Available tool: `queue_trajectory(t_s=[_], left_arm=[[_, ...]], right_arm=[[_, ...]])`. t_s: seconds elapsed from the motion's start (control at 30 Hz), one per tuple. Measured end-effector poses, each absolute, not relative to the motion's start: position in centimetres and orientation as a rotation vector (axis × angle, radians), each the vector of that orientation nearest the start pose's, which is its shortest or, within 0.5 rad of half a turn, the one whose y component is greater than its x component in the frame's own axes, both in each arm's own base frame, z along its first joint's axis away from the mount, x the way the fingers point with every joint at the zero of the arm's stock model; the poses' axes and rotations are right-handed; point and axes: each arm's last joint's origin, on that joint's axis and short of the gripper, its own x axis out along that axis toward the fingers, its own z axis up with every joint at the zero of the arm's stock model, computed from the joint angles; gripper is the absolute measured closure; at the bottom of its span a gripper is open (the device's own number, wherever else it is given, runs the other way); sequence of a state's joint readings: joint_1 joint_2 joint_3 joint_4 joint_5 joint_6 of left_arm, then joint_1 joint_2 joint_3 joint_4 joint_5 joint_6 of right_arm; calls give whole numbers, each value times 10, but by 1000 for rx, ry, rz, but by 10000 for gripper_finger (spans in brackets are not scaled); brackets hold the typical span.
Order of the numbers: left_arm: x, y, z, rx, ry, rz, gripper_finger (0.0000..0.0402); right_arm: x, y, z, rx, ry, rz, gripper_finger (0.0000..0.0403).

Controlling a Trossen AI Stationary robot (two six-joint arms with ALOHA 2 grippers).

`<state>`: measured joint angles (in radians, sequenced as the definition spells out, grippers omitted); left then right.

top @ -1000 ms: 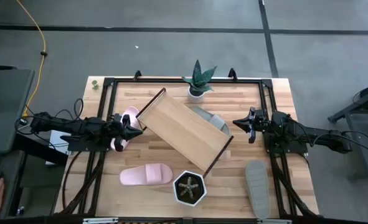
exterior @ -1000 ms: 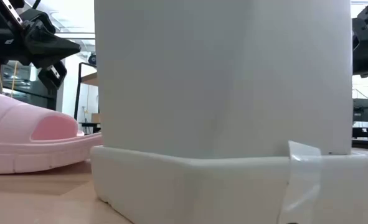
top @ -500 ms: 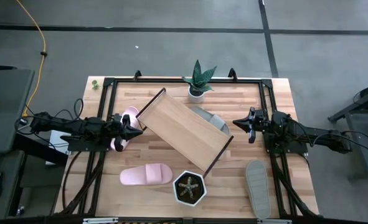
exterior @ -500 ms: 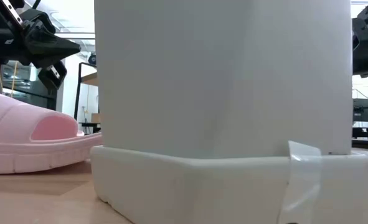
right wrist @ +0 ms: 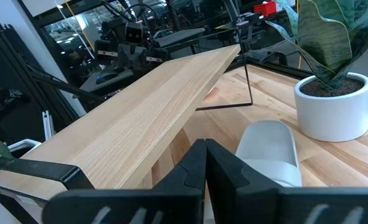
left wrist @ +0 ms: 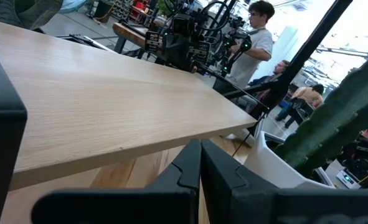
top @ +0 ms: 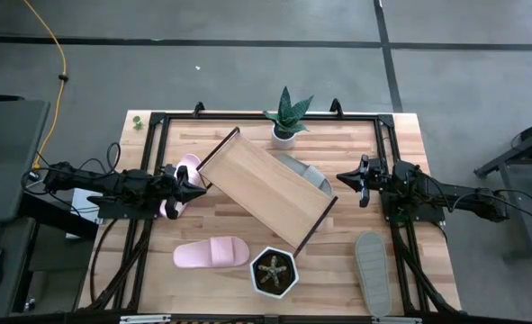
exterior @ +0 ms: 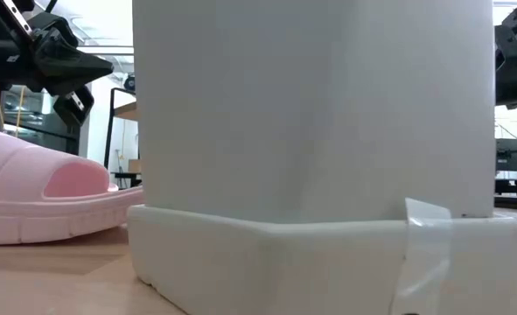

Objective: Pick and place slides into the shelf

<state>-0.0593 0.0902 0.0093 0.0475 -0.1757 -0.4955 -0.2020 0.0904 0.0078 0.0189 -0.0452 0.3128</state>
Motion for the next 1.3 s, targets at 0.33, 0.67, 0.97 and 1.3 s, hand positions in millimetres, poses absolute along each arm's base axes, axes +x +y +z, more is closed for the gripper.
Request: queue_trajectory(t_s=[0.33, 0.67, 0.97, 1.3], left_arm=[[102, -1, 164, -491, 4, 122, 401], [102, -1, 164, -491, 4, 122, 401], [102, -1, 164, -491, 4, 122, 401], [102, -1, 164, -529, 0, 122, 401]], right_arm=[[101, -19, 161, 320, 38, -165, 403], [101, -19, 161, 320, 38, -166, 403], [101, -19, 161, 320, 38, -166, 403], [101, -19, 161, 320, 38, -166, 403]])
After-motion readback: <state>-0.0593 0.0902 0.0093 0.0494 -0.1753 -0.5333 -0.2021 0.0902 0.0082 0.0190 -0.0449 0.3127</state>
